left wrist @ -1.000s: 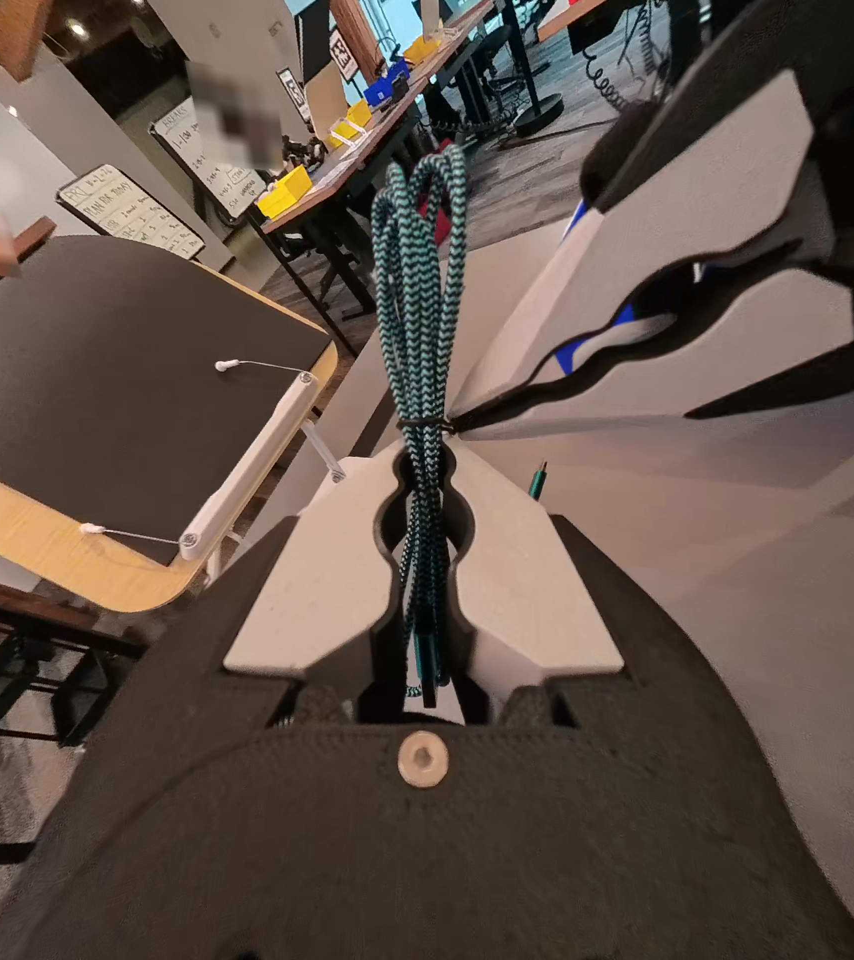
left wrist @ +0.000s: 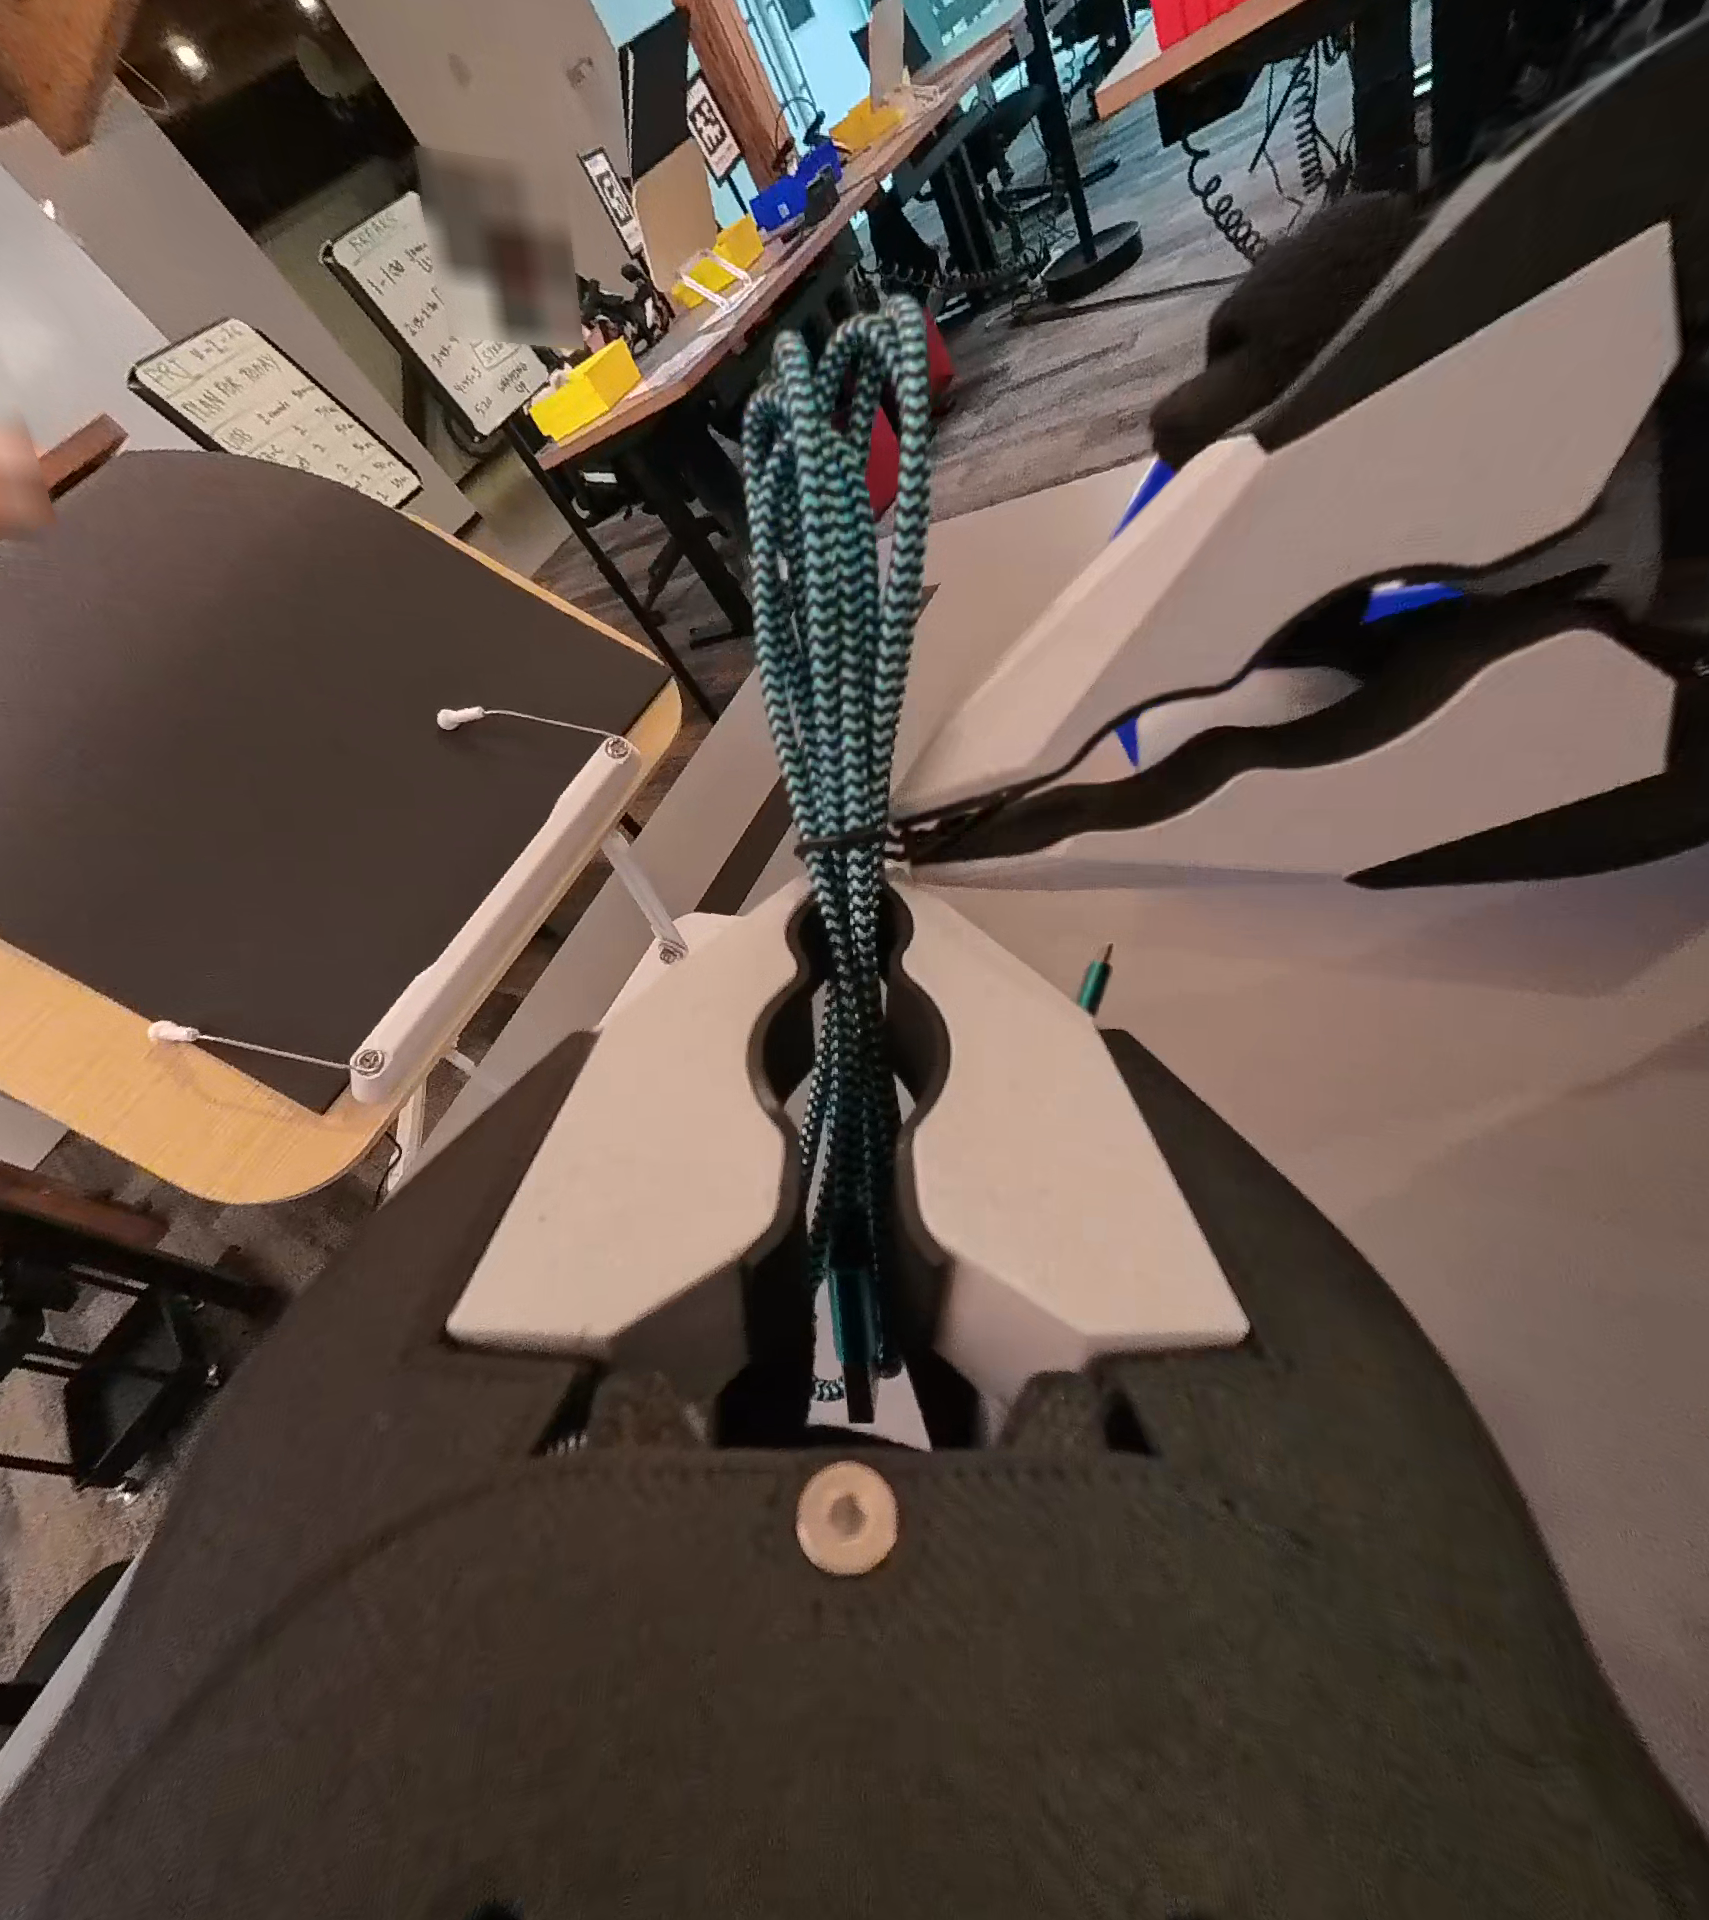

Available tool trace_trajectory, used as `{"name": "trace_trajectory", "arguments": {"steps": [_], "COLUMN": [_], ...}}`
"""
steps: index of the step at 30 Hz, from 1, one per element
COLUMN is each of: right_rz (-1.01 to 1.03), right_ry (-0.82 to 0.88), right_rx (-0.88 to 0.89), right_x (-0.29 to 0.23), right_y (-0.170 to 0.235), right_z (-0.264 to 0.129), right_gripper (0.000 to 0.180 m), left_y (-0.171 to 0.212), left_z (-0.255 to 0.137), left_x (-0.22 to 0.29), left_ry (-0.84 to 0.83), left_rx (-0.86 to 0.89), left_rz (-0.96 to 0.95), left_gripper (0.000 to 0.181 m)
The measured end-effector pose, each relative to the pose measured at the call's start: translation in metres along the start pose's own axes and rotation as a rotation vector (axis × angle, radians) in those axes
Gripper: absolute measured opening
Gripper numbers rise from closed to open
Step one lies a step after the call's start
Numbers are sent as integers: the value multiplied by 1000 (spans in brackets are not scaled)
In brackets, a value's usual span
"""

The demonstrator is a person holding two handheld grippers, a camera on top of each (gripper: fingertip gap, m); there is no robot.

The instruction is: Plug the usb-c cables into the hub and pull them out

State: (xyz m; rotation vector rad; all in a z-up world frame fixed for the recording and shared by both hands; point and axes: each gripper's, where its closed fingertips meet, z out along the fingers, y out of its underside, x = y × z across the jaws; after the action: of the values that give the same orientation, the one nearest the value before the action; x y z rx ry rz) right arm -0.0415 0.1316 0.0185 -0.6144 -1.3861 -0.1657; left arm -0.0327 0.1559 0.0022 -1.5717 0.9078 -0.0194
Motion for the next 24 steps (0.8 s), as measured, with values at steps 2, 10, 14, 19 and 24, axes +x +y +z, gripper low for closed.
{"name": "trace_trajectory", "arguments": {"steps": [2, 10, 14, 19, 24], "right_rz": [-46, 930, 1969, 2108, 1283], "right_ry": [9, -278, -598, -620, -300], "right_rx": [-13, 160, 557, 732, 343], "right_x": [-1, 2, 19, 8, -7], "right_y": [0, -4, -13, -18, -10], "right_z": [0, -3, -12, -16, -10], "right_gripper": [2, 0, 0, 1, 41], "left_y": [1, -8, -26, -16, -7], "left_z": [0, -4, -10, -14, -18], "left_x": [0, -3, -6, -1, -7], "left_ry": [3, -60, -158, -181, -131], "left_rx": [-4, 51, 115, 113, 82], "left_rz": [-4, 53, 175, 220, 112], "left_gripper": [4, 4, 4, 4, 3]}}
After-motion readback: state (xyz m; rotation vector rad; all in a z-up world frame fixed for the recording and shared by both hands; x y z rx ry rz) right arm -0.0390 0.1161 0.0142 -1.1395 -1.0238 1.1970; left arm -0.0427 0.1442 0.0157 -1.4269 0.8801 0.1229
